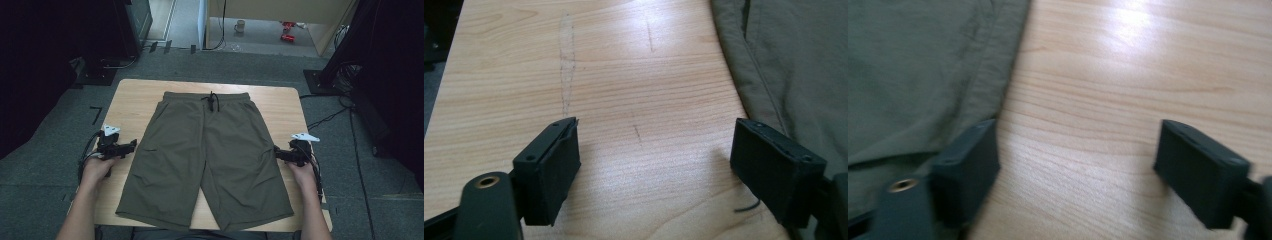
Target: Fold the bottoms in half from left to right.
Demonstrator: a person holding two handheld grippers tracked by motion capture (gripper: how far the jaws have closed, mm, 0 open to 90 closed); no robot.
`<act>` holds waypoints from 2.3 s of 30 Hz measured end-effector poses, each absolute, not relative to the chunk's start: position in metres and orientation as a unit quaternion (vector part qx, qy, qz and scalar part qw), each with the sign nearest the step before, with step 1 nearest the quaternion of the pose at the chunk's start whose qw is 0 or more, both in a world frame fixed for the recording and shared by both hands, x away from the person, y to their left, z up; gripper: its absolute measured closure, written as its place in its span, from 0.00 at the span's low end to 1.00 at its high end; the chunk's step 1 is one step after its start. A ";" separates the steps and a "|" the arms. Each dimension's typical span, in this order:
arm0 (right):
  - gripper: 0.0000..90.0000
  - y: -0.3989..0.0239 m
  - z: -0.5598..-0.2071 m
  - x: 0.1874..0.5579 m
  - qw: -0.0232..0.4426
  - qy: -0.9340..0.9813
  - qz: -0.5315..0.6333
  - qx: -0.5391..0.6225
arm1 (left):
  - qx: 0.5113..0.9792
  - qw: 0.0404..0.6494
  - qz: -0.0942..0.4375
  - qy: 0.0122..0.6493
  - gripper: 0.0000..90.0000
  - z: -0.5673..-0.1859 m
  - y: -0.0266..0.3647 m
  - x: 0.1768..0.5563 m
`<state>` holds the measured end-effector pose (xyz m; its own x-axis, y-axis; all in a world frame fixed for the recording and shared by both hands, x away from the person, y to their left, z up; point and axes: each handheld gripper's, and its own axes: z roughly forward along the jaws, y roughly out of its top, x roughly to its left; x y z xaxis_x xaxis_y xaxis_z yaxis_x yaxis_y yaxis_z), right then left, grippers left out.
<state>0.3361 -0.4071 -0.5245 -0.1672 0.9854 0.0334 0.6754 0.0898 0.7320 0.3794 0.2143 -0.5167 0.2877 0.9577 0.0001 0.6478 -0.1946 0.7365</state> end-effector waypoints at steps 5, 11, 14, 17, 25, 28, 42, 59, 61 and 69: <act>0.15 -0.406 -0.525 0.334 0.248 0.693 0.313 0.600 | 0.725 0.319 0.246 0.559 0.21 -0.517 0.211 0.377; 0.16 -0.406 -0.524 0.333 0.250 0.691 0.313 0.602 | 0.724 0.317 0.246 0.561 0.19 -0.517 0.210 0.376; 0.17 -0.407 -0.524 0.334 0.251 0.689 0.313 0.603 | 0.724 0.318 0.245 0.561 0.20 -0.517 0.210 0.377; 0.17 -0.407 -0.524 0.334 0.253 0.687 0.312 0.606 | 0.732 0.321 0.242 0.551 0.21 -0.517 0.212 0.377; 0.17 -0.406 -0.524 0.334 0.254 0.686 0.312 0.607 | 0.740 0.323 0.204 0.553 0.24 -0.508 0.221 0.375; 0.17 -0.406 -0.524 0.334 0.254 0.686 0.312 0.607 | 0.741 0.331 0.198 0.549 0.21 -0.504 0.221 0.374; 0.18 -0.406 -0.524 0.335 0.254 0.684 0.312 0.609 | 0.767 0.352 0.164 0.511 0.19 -0.490 0.214 0.350; 0.37 -0.404 -0.520 0.336 0.248 0.691 0.312 0.603 | 0.783 0.349 0.153 0.492 0.25 -0.489 0.205 0.317; 0.39 -0.404 -0.520 0.335 0.247 0.692 0.311 0.603 | 0.783 0.350 0.153 0.491 0.25 -0.489 0.205 0.312; 0.44 -0.405 -0.514 0.336 0.232 0.691 0.317 0.607 | 0.789 0.352 0.146 0.483 0.29 -0.490 0.202 0.298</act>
<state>0.3359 -0.4049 -0.5137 -0.1561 0.9856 0.0643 0.6914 0.0626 0.7197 0.2978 0.2023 -0.4904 0.4914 0.8640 -0.1096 0.6592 -0.2867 0.6952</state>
